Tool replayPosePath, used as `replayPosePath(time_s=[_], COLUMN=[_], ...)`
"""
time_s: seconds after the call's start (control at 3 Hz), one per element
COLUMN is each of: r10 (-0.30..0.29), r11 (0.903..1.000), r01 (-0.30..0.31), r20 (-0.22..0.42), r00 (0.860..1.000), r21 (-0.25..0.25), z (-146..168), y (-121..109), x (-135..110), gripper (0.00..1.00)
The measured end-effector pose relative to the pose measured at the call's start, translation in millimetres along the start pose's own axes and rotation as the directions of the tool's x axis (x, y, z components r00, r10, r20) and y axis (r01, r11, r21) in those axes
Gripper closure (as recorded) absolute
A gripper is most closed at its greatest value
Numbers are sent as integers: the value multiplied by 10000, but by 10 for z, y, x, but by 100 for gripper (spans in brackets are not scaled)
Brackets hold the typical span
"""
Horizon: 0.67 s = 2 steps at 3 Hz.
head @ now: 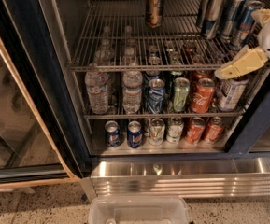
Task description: Pick redbull can from top shelf of fridge
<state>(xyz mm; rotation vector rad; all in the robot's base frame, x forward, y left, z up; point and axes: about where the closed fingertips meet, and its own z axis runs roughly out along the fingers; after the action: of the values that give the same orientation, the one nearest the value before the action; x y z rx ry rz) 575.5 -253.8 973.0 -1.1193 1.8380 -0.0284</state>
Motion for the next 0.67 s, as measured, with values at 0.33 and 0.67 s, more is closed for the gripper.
replayPosePath(time_s=[0.33, 0.67], r10=[580, 1010], r11=[9974, 9857], r01=[-606, -1218], r20=[631, 1708], r00=[9963, 9801], r21=[398, 1162], z=[63, 106], y=[-58, -167], x=[4, -79], gripper=[0, 0])
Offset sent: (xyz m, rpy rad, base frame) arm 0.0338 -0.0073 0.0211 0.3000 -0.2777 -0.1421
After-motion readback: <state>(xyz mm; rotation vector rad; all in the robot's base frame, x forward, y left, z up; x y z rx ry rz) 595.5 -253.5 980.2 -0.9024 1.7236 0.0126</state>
